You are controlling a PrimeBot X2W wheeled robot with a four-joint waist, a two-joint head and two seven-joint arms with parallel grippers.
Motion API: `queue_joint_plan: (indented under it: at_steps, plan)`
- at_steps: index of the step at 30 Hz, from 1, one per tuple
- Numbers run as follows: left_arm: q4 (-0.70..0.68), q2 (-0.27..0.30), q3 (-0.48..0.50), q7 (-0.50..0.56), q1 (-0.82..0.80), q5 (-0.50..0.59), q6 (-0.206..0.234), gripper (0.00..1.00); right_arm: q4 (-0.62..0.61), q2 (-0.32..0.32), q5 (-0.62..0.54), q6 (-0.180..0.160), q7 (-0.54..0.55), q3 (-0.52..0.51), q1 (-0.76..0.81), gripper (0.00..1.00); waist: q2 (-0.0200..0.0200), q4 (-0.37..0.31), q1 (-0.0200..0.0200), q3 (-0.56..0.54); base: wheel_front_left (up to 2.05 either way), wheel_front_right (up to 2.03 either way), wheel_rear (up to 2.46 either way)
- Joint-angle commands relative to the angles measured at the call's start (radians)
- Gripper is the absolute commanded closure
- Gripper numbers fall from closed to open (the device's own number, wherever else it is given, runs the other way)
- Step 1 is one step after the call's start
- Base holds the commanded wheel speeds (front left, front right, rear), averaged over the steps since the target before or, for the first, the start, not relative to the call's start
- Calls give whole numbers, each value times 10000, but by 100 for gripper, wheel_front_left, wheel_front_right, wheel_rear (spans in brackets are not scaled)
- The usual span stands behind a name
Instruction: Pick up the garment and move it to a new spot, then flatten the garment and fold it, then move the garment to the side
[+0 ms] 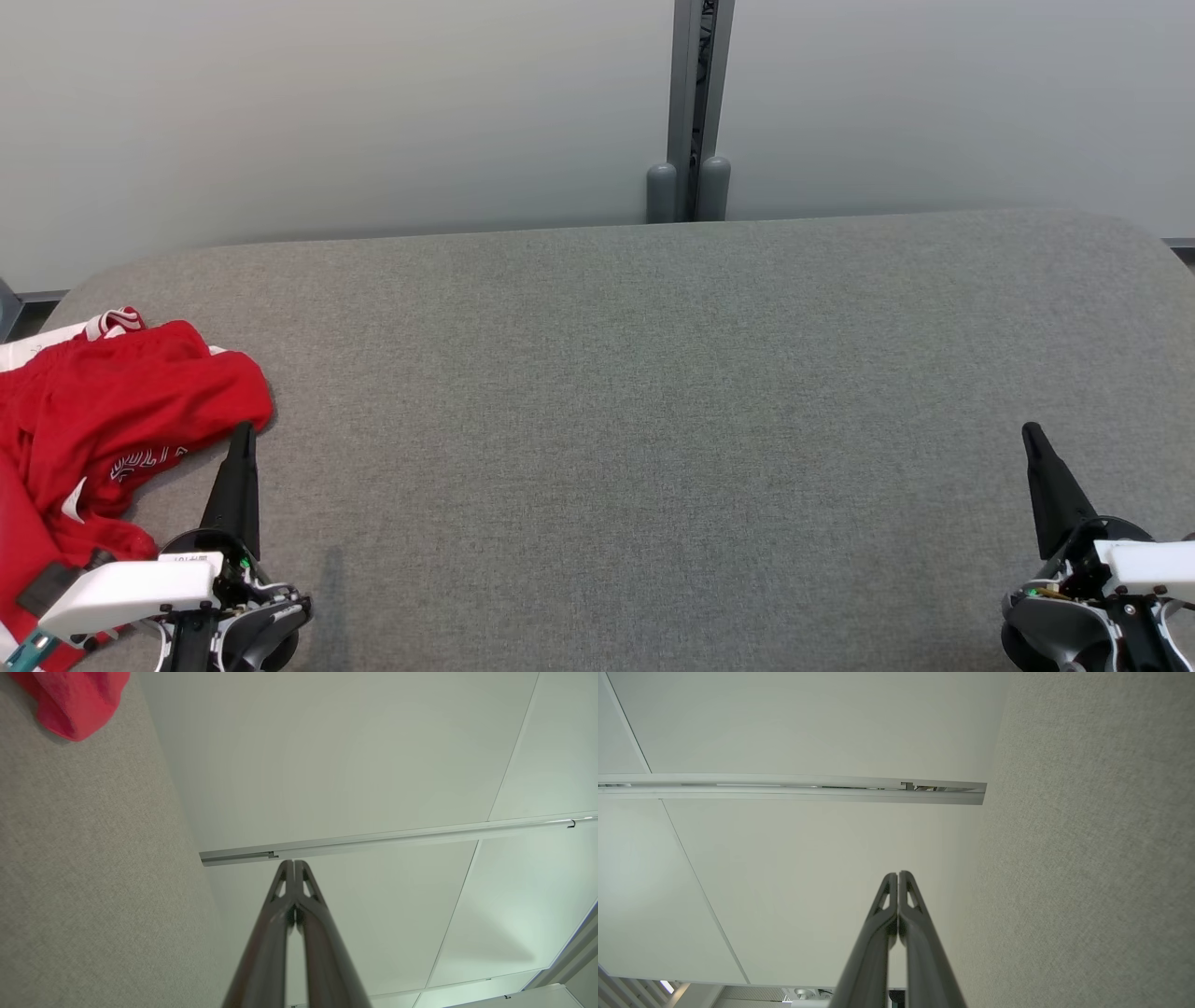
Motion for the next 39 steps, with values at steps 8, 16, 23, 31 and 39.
queue_joint_plan:
  at_steps: [8, 16, 23, 31, 39]
  plan:
    - [-19, 53, 36, 22, -130, -9, -29, 100, -32, -50, 21, 5, 21, 5, -97, 100, -1, 0, 0, 0, 0, 0, 0]
    - [-19, 54, 36, 24, -130, -9, -29, 100, -32, -50, 21, 5, 21, 5, -97, 100, -1, 0, 0, 0, 0, 0, 0]
    - [-19, 54, 36, 24, -130, -9, -29, 100, -32, -50, 21, 5, 21, 5, -97, 100, -1, 0, 0, 0, 0, 0, 0]
    - [-19, 54, 36, 24, -130, -7, -29, 100, -32, -50, 21, 5, 21, 5, -97, 100, -1, 0, 0, 0, 0, 0, 0]
    - [-19, 54, 36, 22, -130, -9, -29, 100, -32, -50, 21, 5, 21, 5, -97, 100, -1, 0, 0, 0, 0, 0, 0]
